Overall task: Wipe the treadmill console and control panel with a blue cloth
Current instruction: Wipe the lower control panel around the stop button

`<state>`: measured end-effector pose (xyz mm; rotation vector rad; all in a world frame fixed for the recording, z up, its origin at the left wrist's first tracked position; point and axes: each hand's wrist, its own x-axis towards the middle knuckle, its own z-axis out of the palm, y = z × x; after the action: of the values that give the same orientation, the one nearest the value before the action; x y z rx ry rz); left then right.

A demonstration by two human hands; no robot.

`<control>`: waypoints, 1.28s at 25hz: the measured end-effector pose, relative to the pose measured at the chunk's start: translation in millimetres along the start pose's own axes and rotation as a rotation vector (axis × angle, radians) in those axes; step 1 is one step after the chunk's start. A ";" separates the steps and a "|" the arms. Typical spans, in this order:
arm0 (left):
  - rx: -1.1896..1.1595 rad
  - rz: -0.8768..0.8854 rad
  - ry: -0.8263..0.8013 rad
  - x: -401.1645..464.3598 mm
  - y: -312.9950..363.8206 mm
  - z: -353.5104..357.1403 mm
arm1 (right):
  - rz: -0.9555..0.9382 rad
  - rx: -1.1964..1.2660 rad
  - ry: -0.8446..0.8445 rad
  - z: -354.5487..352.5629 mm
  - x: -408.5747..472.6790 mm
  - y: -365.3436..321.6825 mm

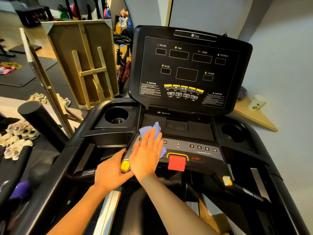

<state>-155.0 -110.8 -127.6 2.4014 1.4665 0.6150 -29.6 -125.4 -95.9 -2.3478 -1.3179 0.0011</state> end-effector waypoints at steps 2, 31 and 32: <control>-0.003 0.010 0.005 0.0 2.4 -2.7 | -0.021 -0.021 -0.011 1.2 -2.2 -2.5; -0.080 0.074 0.071 -5.1 -10.1 13.5 | -0.893 0.212 -0.281 -2.9 -13.0 59.6; -0.085 0.076 0.071 -5.1 -9.1 13.5 | -0.911 0.214 -0.297 -4.0 -12.1 62.3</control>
<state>-157.6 -111.1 -144.4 2.4012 1.3525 0.7721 15.2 -164.5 -118.5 -1.4353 -2.2853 0.2035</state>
